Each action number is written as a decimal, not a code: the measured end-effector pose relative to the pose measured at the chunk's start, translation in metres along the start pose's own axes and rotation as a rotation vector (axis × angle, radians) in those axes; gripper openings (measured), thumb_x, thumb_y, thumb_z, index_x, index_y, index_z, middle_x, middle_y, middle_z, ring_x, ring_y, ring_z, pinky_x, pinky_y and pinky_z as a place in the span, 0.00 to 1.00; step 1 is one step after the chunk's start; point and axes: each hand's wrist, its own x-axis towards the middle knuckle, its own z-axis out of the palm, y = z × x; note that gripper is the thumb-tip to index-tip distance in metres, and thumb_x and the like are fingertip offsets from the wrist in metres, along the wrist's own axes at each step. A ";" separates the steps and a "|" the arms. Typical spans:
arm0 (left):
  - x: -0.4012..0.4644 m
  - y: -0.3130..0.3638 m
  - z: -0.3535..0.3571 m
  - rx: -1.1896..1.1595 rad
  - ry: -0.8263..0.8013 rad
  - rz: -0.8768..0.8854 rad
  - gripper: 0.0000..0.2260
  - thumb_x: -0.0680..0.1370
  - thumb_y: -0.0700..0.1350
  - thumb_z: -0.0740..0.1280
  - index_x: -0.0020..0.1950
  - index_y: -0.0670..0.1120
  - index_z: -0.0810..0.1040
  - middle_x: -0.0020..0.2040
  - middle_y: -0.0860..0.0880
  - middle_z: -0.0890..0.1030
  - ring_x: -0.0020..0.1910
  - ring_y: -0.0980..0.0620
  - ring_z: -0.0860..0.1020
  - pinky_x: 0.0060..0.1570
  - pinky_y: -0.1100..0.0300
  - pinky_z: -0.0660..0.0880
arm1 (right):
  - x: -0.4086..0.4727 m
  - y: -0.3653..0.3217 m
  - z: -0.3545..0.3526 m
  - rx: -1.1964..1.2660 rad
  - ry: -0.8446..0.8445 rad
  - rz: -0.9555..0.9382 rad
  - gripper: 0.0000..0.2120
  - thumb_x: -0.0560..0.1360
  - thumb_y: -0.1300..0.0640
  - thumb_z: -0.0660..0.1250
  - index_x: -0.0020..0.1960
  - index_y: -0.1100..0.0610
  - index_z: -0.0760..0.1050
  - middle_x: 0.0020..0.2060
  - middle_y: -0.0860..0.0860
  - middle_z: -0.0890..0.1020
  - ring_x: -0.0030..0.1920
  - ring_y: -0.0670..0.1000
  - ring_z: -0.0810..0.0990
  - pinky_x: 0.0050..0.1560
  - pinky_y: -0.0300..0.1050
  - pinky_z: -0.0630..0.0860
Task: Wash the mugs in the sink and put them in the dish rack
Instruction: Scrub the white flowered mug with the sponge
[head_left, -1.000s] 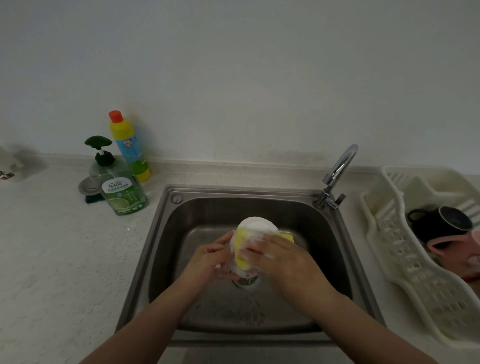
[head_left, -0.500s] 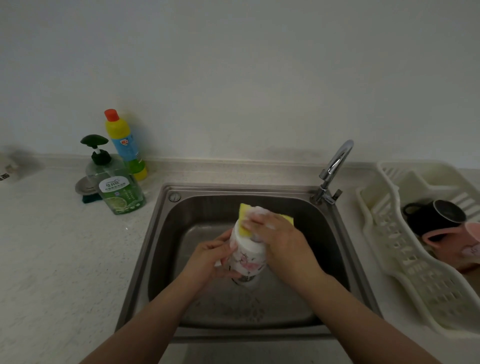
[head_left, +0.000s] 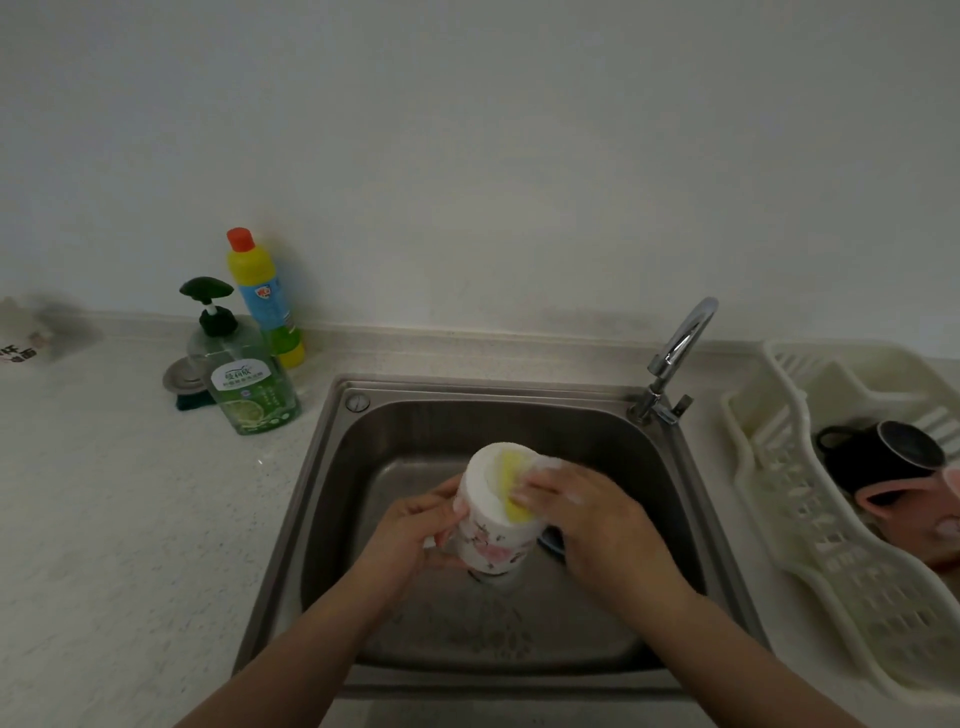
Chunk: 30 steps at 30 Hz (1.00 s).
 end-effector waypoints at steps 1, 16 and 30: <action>0.000 -0.001 0.002 0.011 0.008 0.001 0.30 0.64 0.57 0.77 0.61 0.42 0.81 0.63 0.49 0.80 0.61 0.43 0.79 0.57 0.36 0.76 | 0.001 0.004 -0.001 -0.016 0.004 0.041 0.29 0.58 0.61 0.82 0.57 0.52 0.81 0.57 0.52 0.82 0.55 0.55 0.82 0.51 0.55 0.82; 0.007 0.002 0.008 -0.069 0.102 0.079 0.24 0.60 0.59 0.79 0.34 0.39 0.80 0.65 0.44 0.79 0.60 0.39 0.80 0.55 0.33 0.76 | 0.033 -0.020 0.003 0.007 0.000 -0.021 0.33 0.48 0.59 0.85 0.53 0.52 0.83 0.52 0.50 0.83 0.52 0.54 0.83 0.51 0.47 0.79; 0.008 0.006 0.000 -0.060 0.127 0.118 0.16 0.61 0.55 0.78 0.38 0.43 0.85 0.66 0.50 0.78 0.60 0.44 0.80 0.52 0.37 0.79 | 0.018 0.003 -0.006 0.056 0.030 0.041 0.27 0.59 0.67 0.80 0.56 0.54 0.81 0.57 0.54 0.82 0.57 0.57 0.81 0.51 0.59 0.81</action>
